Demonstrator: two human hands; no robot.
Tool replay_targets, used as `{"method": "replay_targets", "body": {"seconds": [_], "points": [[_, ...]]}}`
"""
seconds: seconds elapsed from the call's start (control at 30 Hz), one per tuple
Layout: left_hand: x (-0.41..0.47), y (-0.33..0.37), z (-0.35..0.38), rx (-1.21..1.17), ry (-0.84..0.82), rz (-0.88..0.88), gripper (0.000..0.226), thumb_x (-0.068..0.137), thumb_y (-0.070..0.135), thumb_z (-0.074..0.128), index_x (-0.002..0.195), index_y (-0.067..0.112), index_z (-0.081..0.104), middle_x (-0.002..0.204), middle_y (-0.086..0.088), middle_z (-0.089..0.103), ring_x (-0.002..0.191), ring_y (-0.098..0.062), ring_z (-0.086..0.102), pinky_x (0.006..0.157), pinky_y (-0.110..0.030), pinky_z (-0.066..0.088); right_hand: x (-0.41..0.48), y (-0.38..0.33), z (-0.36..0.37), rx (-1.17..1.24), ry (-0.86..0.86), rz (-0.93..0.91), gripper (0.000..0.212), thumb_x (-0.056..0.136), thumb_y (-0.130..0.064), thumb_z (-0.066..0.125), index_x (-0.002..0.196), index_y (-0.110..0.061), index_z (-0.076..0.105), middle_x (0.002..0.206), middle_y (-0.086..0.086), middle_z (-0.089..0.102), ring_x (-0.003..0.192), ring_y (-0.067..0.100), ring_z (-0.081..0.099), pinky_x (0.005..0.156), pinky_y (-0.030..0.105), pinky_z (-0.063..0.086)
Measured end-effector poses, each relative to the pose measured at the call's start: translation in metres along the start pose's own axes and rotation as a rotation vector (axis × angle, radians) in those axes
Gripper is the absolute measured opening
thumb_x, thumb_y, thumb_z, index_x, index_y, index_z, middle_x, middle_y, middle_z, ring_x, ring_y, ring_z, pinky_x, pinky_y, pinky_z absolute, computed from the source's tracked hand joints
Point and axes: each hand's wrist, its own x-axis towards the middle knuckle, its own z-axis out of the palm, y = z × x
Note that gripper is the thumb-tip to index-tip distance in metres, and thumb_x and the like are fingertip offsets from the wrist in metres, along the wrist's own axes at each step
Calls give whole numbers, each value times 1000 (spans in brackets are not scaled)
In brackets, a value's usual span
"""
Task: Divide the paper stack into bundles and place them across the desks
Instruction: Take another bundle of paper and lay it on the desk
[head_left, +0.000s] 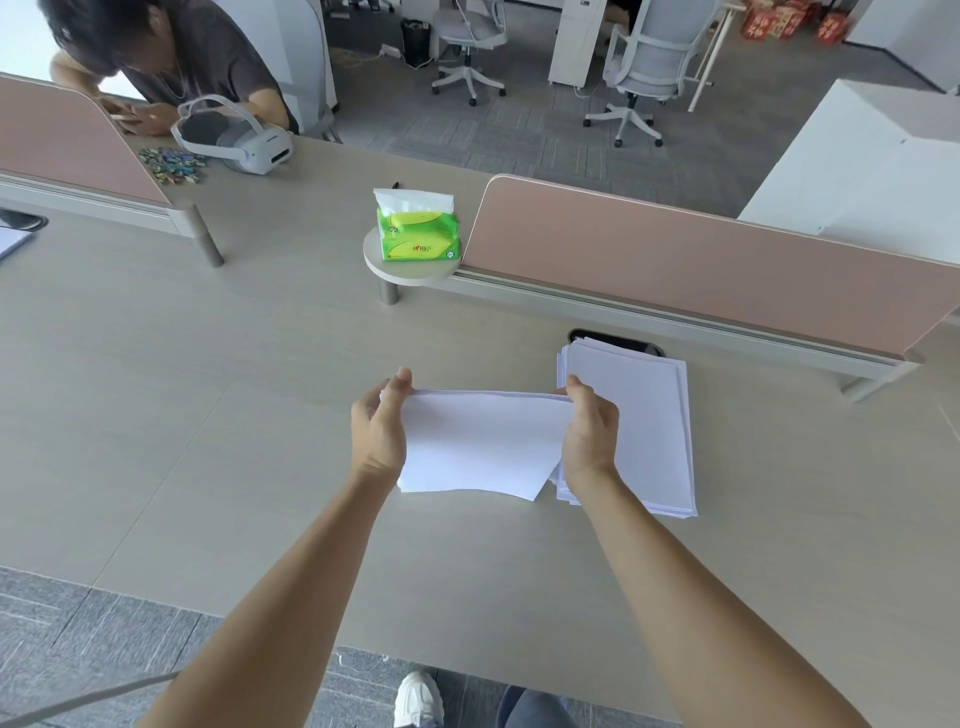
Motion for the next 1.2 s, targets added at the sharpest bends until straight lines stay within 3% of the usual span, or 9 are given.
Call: {"method": "replay_targets", "body": {"seconds": [0.1,0.23,0.4,0.53,0.77,0.9,1.0,1.1,1.2], "points": [[0,-4,-1,-7,11,-9,72,74,63,58,75,-9,52,76,-10,44,72,-22,43,72,-38,32,0,5,0,9,-31,-9,61,73,-55,56,65,3,41,77,10,32,74,27,28,71,39,23],[1,-2,3,17,2,-9,74,75,63,57,75,-11,50,81,-6,42,75,-22,37,74,-38,26,0,6,-1,2,-61,-30,67,78,-53,58,63,7,32,67,23,24,69,38,23,71,40,22],[3,-1,1,32,9,-21,77,73,63,55,78,-13,53,79,-8,46,73,-22,43,72,-37,32,4,2,-3,-22,-64,13,65,73,-55,58,64,8,47,78,9,38,74,27,32,70,39,24],[3,-2,3,38,24,-34,75,71,64,56,78,-11,55,78,-8,47,72,-21,45,72,-36,34,2,-2,-1,-39,-34,33,34,76,-45,55,56,-22,70,68,4,60,78,25,55,77,36,40],[5,-3,5,21,32,-25,73,68,66,55,70,-6,50,78,-7,40,72,-22,37,71,-34,29,1,-6,-2,-21,-43,51,37,79,-45,52,55,-26,72,66,1,64,78,26,57,78,38,42],[5,-3,10,27,64,45,72,70,70,55,63,6,23,71,-7,22,69,-25,20,60,-33,18,0,1,-14,-120,-191,-68,29,76,-56,60,78,-31,75,92,1,72,96,30,64,92,45,48],[8,-5,9,14,86,42,84,69,71,55,66,-9,31,73,-11,25,71,-30,21,61,-33,17,3,1,-26,-254,-317,-36,29,63,-48,78,90,-38,76,103,-6,76,108,21,68,102,45,50],[10,-6,10,10,91,37,86,70,71,56,68,-11,32,70,-20,23,70,-39,21,62,-34,17,8,1,-29,-251,-396,51,19,70,-26,88,86,-29,77,91,-10,79,98,9,72,99,40,52],[9,-3,15,26,126,12,72,66,71,54,65,0,41,66,-10,30,63,-22,33,61,-31,28,17,3,-26,-259,-397,64,14,80,-16,83,73,-25,75,76,-15,76,80,4,72,85,31,53]]}}
